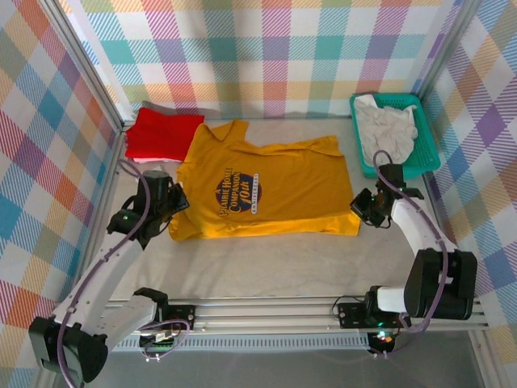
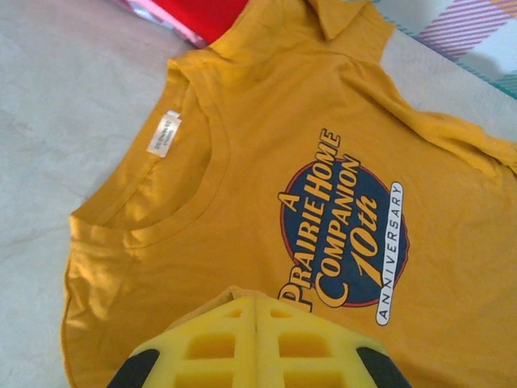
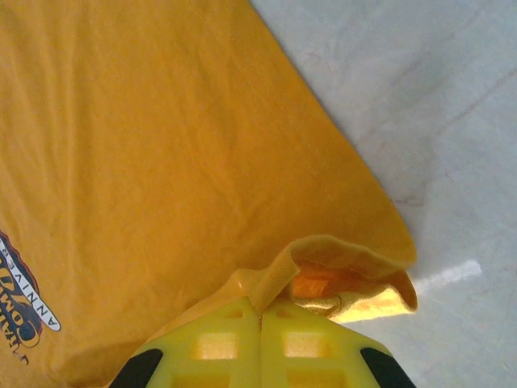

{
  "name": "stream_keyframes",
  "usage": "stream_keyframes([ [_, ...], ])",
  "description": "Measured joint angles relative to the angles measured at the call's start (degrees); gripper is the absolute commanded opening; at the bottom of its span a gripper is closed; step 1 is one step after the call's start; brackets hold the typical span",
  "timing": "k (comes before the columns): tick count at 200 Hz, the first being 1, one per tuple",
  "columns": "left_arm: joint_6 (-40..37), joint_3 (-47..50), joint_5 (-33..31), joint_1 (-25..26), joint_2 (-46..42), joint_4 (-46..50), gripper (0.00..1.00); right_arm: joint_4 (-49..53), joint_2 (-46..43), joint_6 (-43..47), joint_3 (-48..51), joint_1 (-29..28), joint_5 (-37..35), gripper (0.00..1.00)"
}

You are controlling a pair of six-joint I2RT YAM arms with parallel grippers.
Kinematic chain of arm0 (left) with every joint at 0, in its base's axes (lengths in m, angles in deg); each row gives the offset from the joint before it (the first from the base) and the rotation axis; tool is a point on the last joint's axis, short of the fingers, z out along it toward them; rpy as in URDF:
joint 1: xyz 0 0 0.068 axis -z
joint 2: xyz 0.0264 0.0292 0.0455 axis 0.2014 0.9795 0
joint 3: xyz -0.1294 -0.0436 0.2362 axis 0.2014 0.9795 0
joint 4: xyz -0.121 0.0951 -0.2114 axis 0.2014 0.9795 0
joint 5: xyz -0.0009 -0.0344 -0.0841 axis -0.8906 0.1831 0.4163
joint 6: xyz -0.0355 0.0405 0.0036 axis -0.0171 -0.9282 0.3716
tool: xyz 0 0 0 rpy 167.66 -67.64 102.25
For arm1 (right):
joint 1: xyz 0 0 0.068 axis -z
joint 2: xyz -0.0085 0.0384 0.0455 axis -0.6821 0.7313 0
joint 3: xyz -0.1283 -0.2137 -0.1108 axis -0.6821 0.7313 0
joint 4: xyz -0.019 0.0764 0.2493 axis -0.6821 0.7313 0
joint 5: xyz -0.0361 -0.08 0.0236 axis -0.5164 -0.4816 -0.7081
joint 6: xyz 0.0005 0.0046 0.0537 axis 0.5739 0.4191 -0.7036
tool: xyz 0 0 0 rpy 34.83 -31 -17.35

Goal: Fold and stack the t-shirts

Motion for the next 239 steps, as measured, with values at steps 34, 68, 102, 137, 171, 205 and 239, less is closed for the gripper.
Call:
stream_keyframes([
  [34,-2.9,-2.1,1.5,-1.4,5.3,-2.1,0.00,-0.8,3.4,0.7,-2.6,-0.6,-1.0,0.00],
  [68,-5.4,-4.2,2.9,-2.6,9.5,-3.2,0.00,-1.8,6.4,1.0,-4.2,-0.7,-1.7,0.00],
  [102,-7.6,-6.1,3.8,-3.5,14.2,-4.5,0.00,-2.8,9.4,1.0,-4.8,-0.7,-1.8,0.02],
  [137,-10.0,-11.1,5.0,-3.7,21.0,-4.7,0.00,-3.7,12.0,1.0,-5.6,-0.8,-2.1,0.04],
  [171,-12.0,-17.5,5.8,-3.8,28.2,-4.7,0.00,-4.5,12.8,1.0,-5.7,-1.2,-2.1,0.06],
  [205,-13.3,-22.8,6.1,-3.8,35.0,-4.7,0.00,-5.0,13.3,1.0,-5.7,-1.4,-2.1,0.09],
  [239,-14.6,-26.8,6.3,-3.8,41.2,-4.5,0.00,-5.9,14.6,1.0,-6.4,-1.4,-2.3,0.13],
])
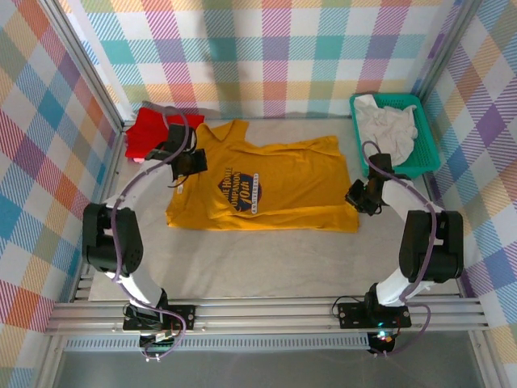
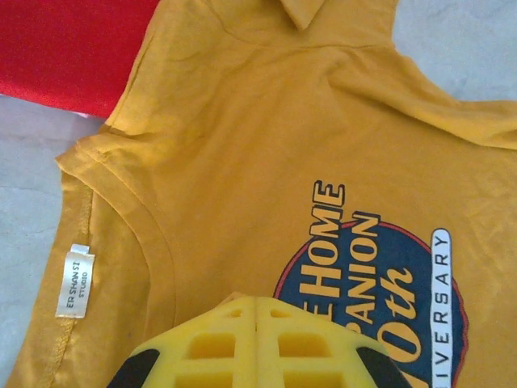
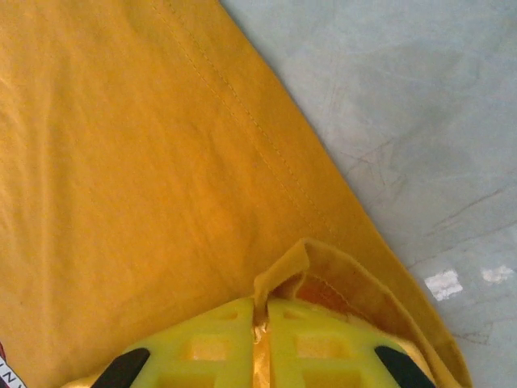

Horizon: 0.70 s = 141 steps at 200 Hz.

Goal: Fold and stack the t-shirts

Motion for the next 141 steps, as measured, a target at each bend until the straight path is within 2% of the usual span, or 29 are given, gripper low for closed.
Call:
stream_keyframes([
  [59,-3.0,-11.1,-0.6,-0.2,10.4,1.3,0.00,-0.9,1.7,-0.1,-3.0,0.0,-0.2,0.06],
  [72,-3.4,-12.7,-0.5,-0.2,11.8,1.6,0.00,-1.2,2.2,-0.1,-3.2,0.0,-0.2,0.11],
  [113,-3.6,-13.7,-0.4,-0.2,13.8,1.8,0.00,-1.3,3.4,-0.2,-3.3,0.0,-0.3,0.13],
  [129,-3.8,-14.2,-0.4,-0.2,14.8,2.0,0.00,-1.4,3.6,-0.1,-3.3,0.0,-0.2,0.22],
  [135,-3.8,-14.5,-0.5,-0.2,15.4,2.0,0.07,-1.4,3.8,-0.2,-3.3,0.0,-0.2,0.23],
  [141,-3.8,-14.8,-0.5,-0.2,15.9,2.0,0.24,-1.4,3.9,-0.2,-3.4,0.0,-0.2,0.25],
])
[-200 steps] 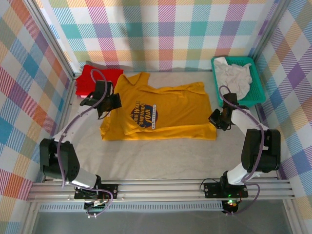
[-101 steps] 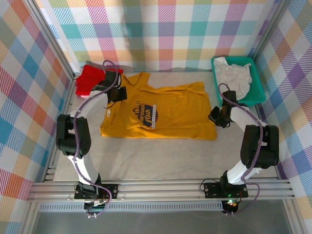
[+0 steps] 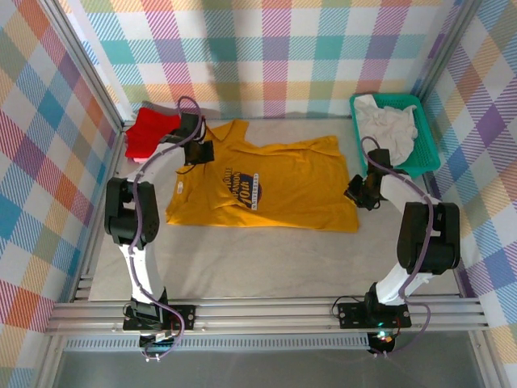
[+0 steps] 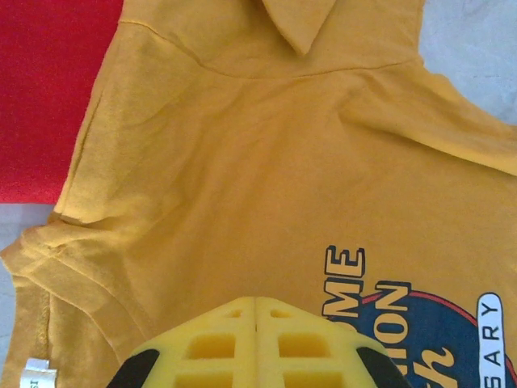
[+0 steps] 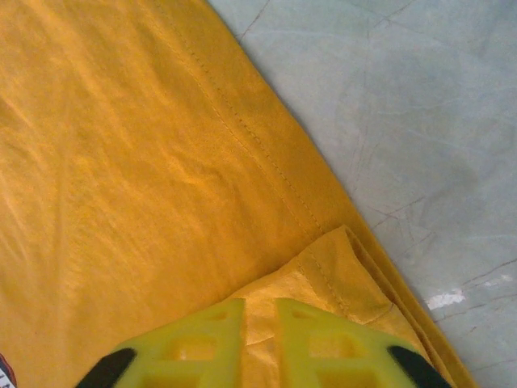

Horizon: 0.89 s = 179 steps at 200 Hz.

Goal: Fold and stack the t-shirts

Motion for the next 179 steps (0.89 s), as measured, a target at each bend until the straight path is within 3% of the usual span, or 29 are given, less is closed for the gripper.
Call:
stream_keyframes([
  [8,-0.3,-0.4,0.0,0.0,0.7,0.2,0.43,0.0,0.3,0.1,-0.2,0.0,0.0,0.27],
  [36,0.2,-1.4,0.0,0.0,1.1,0.9,0.53,0.5,0.4,0.2,-1.7,-0.4,0.2,0.32],
  [64,1.8,-0.7,0.0,0.0,-1.6,1.1,0.56,1.8,-1.6,1.3,-4.2,-1.1,-0.2,0.39],
  [106,6.6,11.1,1.5,0.5,-20.0,0.8,0.59,4.1,-9.6,4.5,-4.8,-3.9,-1.3,0.37],
  [127,9.1,17.3,2.2,1.8,-26.7,0.6,0.59,2.4,-12.5,7.7,-3.7,-8.5,0.0,0.37],
  [156,13.1,26.7,4.7,4.3,-29.5,0.4,0.59,-0.4,-10.3,11.4,-3.5,-17.1,2.5,0.37],
  [179,15.4,30.8,5.8,5.7,-29.1,1.5,0.58,-3.3,-7.5,11.8,-2.7,-18.6,4.5,0.36],
])
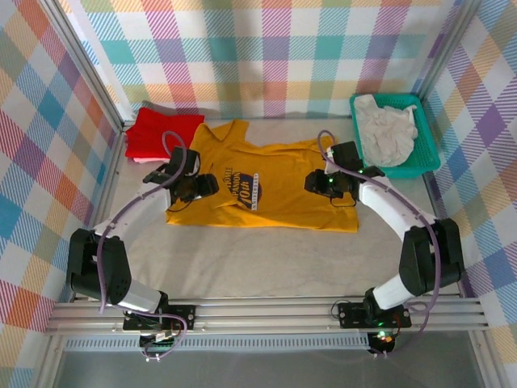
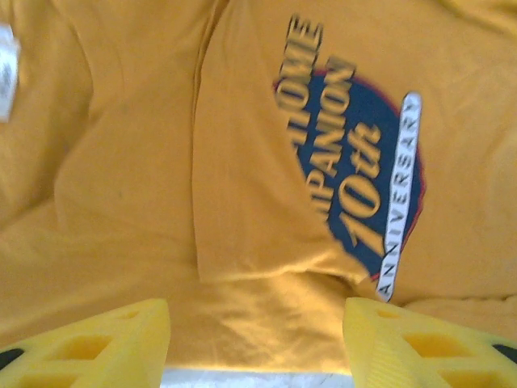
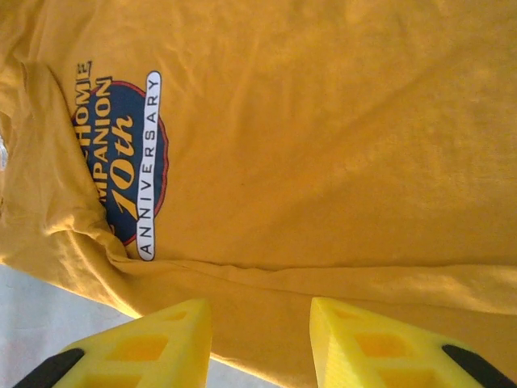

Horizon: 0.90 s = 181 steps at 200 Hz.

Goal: Fold and stack the t-shirts

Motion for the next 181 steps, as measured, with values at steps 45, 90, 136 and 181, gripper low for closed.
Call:
stream_keyframes([
  [45,2.0,2.4,0.2,1.0,3.7,-2.5,0.55,-6.3,0.5,5.0,2.9,-2.1,3.1,0.37],
  [90,3.0,2.4,0.7,1.0,11.8,-7.1,0.50,-15.9,-5.8,11.4,12.1,-8.1,6.8,0.41],
  [136,3.6,2.4,0.2,1.1,15.6,-9.7,0.33,-23.1,-12.1,13.2,18.0,-8.4,6.9,0.42],
  [181,3.4,2.3,-1.6,1.8,16.2,-9.6,0.06,-26.2,-12.3,13.3,19.2,-8.4,6.9,0.43],
])
